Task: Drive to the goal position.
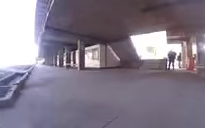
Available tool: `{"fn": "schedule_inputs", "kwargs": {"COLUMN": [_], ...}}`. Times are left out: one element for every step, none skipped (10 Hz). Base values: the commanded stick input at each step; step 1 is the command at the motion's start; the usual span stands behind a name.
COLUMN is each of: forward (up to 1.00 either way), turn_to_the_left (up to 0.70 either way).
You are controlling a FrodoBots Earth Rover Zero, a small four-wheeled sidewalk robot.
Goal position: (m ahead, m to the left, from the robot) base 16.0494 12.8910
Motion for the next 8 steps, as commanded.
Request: {"fn": "schedule_inputs", "kwargs": {"forward": [0.98, 0.99, 0.98, 0.98, 0.98, 0.98, 0.99, 0.98], "turn_to_the_left": [0.32, 0.41, 0.4, 0.4, 0.4, 0.4, 0.41, 0.4]}}
